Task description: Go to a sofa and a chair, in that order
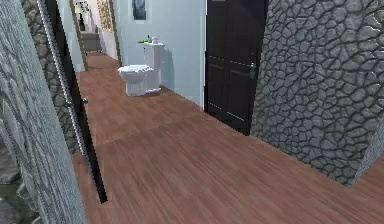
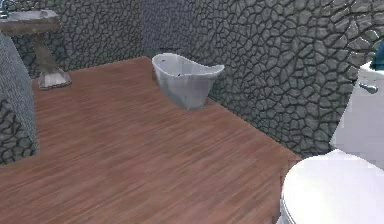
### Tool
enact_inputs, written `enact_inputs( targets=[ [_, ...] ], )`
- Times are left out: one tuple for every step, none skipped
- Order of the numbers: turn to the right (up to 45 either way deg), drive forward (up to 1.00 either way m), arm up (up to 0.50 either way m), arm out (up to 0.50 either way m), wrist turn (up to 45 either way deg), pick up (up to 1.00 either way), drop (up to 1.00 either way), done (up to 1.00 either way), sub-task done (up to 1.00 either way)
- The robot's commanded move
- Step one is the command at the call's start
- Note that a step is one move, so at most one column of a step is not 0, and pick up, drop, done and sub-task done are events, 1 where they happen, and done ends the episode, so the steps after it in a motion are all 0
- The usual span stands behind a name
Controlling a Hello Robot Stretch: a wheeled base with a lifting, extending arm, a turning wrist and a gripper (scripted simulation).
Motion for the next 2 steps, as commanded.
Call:
enact_inputs(
  targets=[
    [-3.0,0.0,0.0,0.0,0.0,0.0,0.0,0.0,0.0],
    [39.0,0.0,0.0,0.0,0.0,0.0,0.0,0.0,0.0]
  ],
)
